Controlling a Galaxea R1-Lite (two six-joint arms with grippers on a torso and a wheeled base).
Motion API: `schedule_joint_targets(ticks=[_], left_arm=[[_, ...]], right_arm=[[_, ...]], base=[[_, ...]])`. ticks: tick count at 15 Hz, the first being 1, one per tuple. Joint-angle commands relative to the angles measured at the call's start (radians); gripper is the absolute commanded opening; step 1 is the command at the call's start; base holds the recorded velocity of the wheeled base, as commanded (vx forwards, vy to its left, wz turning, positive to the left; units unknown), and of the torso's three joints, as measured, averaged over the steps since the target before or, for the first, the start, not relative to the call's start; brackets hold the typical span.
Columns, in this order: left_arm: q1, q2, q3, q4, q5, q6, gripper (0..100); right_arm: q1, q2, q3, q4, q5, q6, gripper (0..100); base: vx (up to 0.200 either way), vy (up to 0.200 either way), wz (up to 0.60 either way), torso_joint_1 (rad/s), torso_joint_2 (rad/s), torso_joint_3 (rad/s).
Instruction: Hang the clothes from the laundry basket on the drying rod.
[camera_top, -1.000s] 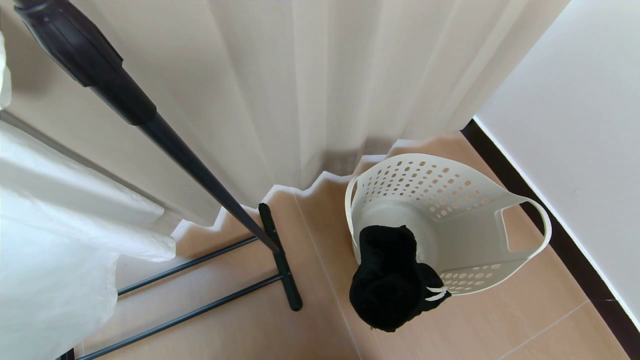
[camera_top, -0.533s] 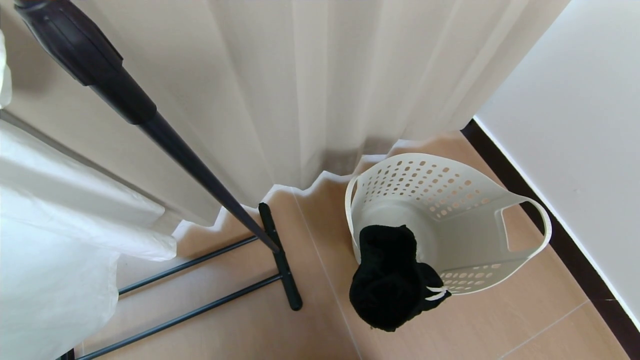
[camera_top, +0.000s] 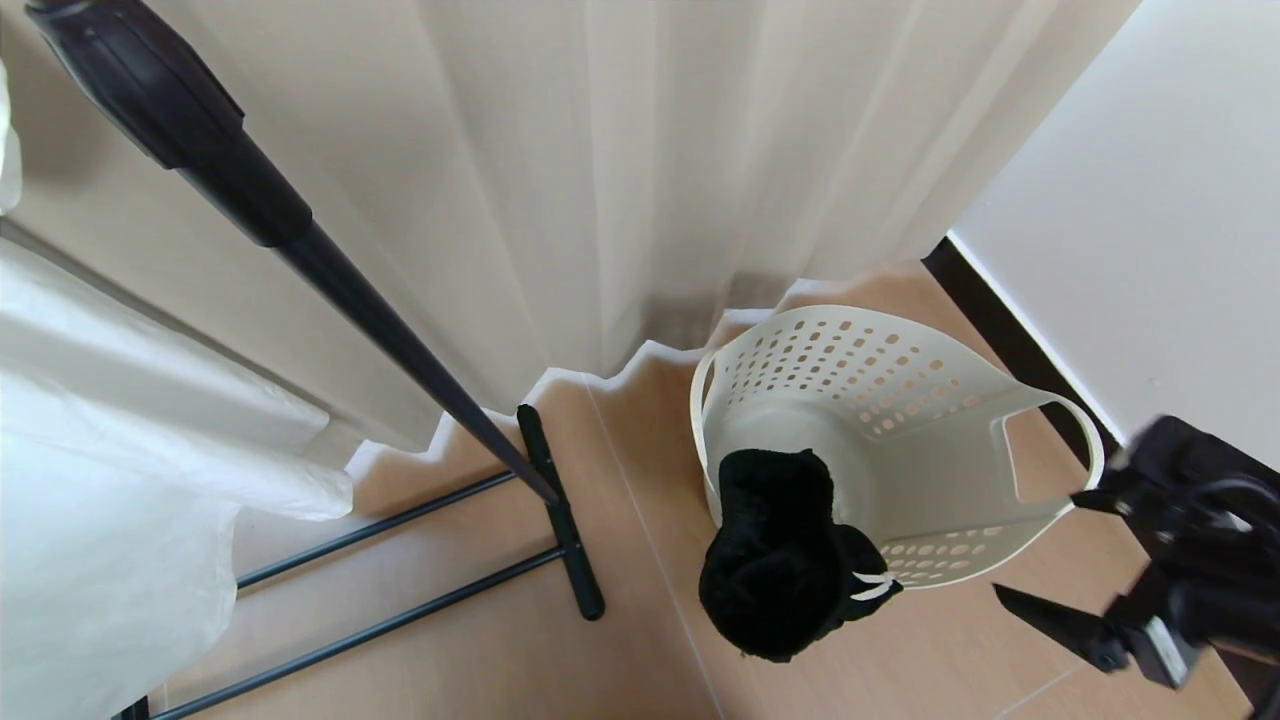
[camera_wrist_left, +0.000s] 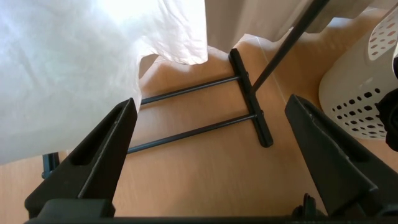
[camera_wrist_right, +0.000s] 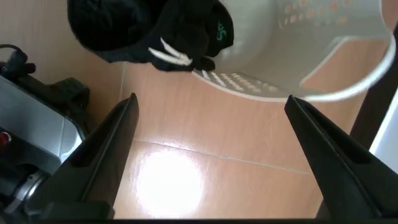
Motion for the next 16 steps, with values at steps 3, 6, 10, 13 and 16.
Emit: schedule_joint_targets(ticks=[3, 6, 10, 13, 16], left_arm=[[0.000, 0.001, 0.000, 0.000, 0.000, 0.000, 100], [0.000, 0.001, 0.000, 0.000, 0.000, -0.002, 100], [0.000, 0.001, 0.000, 0.000, 0.000, 0.000, 100], [0.000, 0.001, 0.000, 0.000, 0.000, -0.002, 100], [0.000, 0.001, 0.000, 0.000, 0.000, -0.002, 100]], right_arm=[[0.138, 0.623, -0.487, 0.005, -0.097, -0.113, 100], [0.120, 0.727, -0.591, 0.009, -0.137, -0.120, 100], [0.104, 0.781, -0.646, 0.011, -0.138, -0.120, 100], [0.104, 0.793, -0.646, 0.009, -0.146, -0.119, 100], [0.104, 0.818, -0.661, 0.008, -0.144, -0.117, 100]], base=[[0.000, 0.000, 0.00, 0.000, 0.00, 0.000], [0.000, 0.000, 0.00, 0.000, 0.00, 0.000], [0.000, 0.000, 0.00, 0.000, 0.00, 0.000], [0.000, 0.000, 0.00, 0.000, 0.00, 0.000], [0.000, 0.000, 0.00, 0.000, 0.00, 0.000]])
